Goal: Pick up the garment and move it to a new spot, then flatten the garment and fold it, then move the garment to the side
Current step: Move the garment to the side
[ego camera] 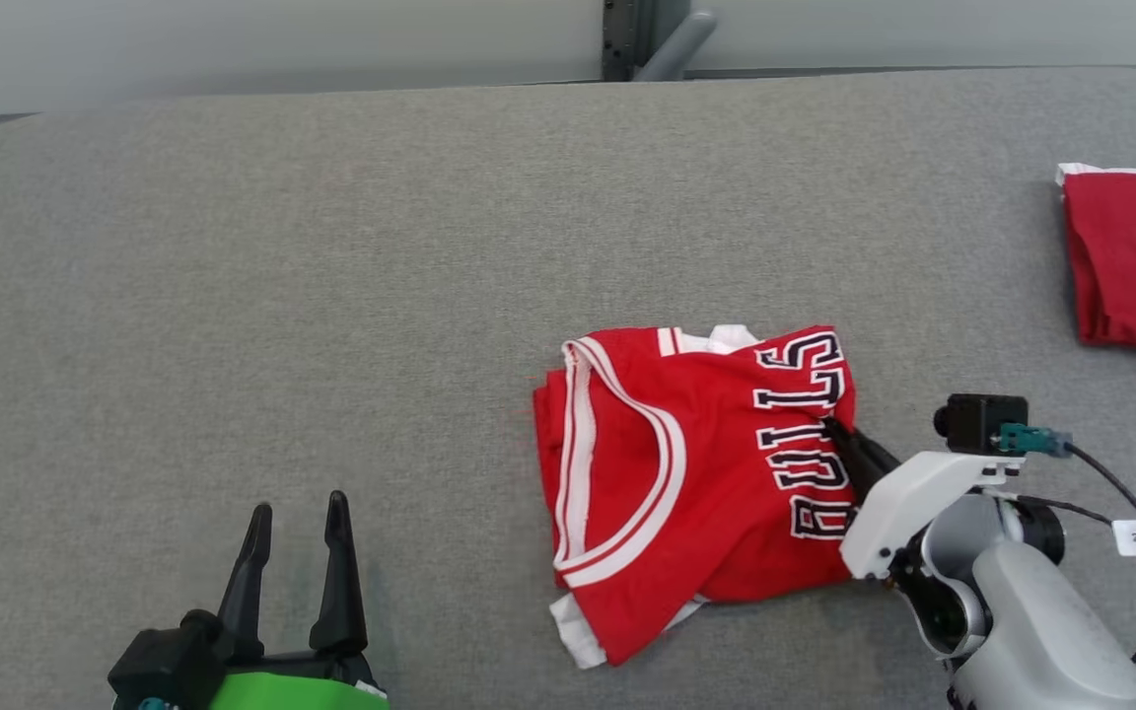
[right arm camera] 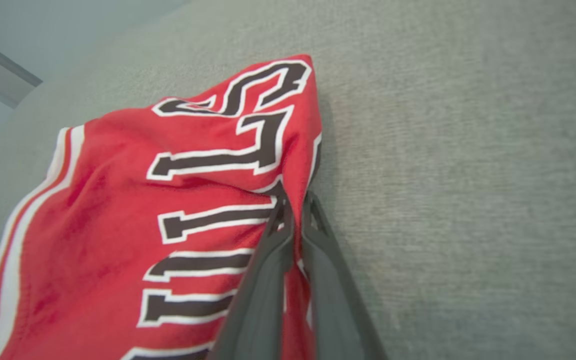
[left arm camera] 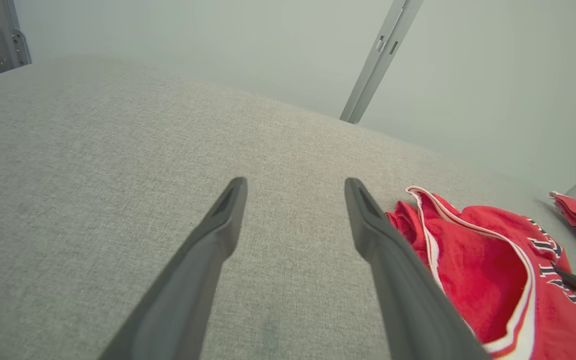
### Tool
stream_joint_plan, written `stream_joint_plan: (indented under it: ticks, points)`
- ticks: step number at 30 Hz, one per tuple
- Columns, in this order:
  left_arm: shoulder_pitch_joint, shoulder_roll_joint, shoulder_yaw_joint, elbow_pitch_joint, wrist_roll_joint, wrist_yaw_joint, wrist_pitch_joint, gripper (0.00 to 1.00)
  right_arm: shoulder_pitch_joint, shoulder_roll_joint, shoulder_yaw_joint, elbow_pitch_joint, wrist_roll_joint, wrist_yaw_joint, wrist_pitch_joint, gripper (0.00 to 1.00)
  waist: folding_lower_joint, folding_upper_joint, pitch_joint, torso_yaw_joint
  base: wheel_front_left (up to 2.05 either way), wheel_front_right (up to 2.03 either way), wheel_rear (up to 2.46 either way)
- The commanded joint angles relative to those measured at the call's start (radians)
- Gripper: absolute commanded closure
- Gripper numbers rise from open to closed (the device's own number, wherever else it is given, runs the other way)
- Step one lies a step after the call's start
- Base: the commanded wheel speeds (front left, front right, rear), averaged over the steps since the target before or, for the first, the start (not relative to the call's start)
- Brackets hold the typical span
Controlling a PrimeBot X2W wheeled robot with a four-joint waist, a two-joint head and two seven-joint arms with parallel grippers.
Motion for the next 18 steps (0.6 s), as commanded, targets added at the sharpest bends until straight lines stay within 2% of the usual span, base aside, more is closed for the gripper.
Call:
stream_joint_plan:
  ticks: [1,4,8,18]
  points:
    - [-0.019,0.001,-0.003,-0.001,0.015,-0.004,-0.003,0.00,-0.017,-0.020,-0.022,0.005,0.002,-0.002,-0.018,1.00,-0.0001,0.0036,0.011,-0.079,0.00,0.00,0.00]
    - [-0.033,0.001,-0.010,0.002,0.023,-0.011,-0.003,0.00,-0.028,-0.046,-0.058,0.009,-0.001,-0.002,-0.039,1.00,-0.0001,0.0036,0.027,-0.125,0.00,0.00,0.00]
    - [-0.071,0.001,-0.029,0.016,0.022,-0.021,-0.003,0.00,-0.055,-0.088,-0.106,0.004,-0.025,-0.002,-0.059,1.00,-0.0001,0.0036,0.057,-0.152,0.00,0.00,0.00]
    - [-0.115,0.001,-0.067,0.027,-0.009,-0.015,-0.003,0.00,-0.238,-0.190,-0.178,0.008,-0.099,-0.002,0.007,1.00,-0.0001,0.0036,0.108,-0.082,0.00,0.00,0.00]
